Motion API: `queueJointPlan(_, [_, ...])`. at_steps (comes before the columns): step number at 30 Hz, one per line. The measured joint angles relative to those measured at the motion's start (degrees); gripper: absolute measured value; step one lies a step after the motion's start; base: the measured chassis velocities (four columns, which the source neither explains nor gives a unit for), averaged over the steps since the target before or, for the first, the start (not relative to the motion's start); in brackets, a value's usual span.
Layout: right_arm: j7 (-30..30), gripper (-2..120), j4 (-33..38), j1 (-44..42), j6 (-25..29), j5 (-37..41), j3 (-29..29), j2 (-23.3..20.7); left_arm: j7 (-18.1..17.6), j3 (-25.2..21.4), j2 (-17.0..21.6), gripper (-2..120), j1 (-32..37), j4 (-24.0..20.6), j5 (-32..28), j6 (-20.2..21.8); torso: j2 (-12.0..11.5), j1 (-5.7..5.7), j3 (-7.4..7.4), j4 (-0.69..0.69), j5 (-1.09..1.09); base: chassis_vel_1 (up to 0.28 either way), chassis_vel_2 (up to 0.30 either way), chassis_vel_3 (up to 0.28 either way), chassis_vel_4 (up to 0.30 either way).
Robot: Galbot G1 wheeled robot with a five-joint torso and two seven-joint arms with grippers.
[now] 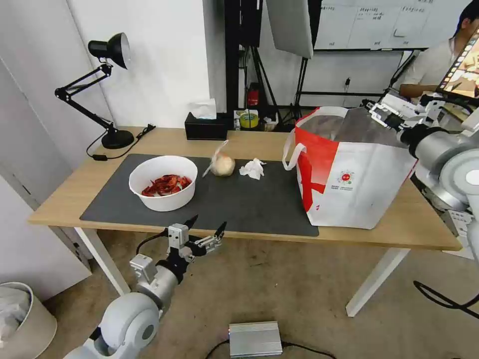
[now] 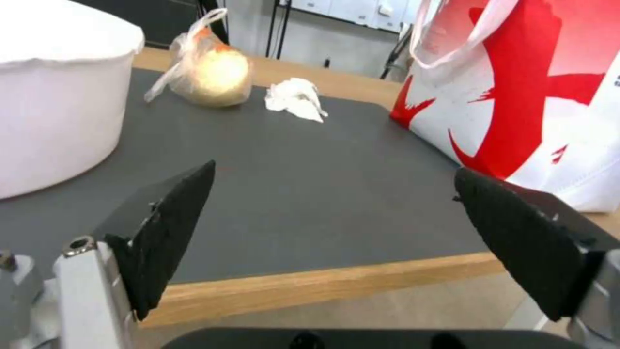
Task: Pick up the trash from the table and place it into the takeout bag.
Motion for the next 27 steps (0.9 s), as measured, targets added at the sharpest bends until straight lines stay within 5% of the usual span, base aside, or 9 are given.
queueJointPlan(9, [-10.6, 100, 7.9, -7.0, 2.4, -3.2, 1.5, -3.9, 0.0, -1.2, 0.1, 100, 0.4, 0.3, 0.5, -0.1, 0.0, 0.0, 0.0, 0.0, 0.0, 0.0, 0.0, 0.0, 0.0])
queueJointPlan(16, [-25.8, 100, 14.5, -24.6, 9.7, -18.3, 5.5, -7.5, 1.2, -4.4, 3.1, 100, 0.5, 2.1, 1.5, -2.4, 0.0, -0.01, -0.01, -0.02, 0.0, 0.0, 0.0, 0.0, 0.0])
queueJointPlan(27, [-33.1, 100, 12.6, -35.1, 19.5, -33.5, 3.3, -2.1, 3.6, -9.1, 3.1, 100, 2.9, 4.2, 6.1, -5.3, 0.0, -0.01, 0.0, -0.01, -0.01, 0.0, 0.0, 0.0, 0.0])
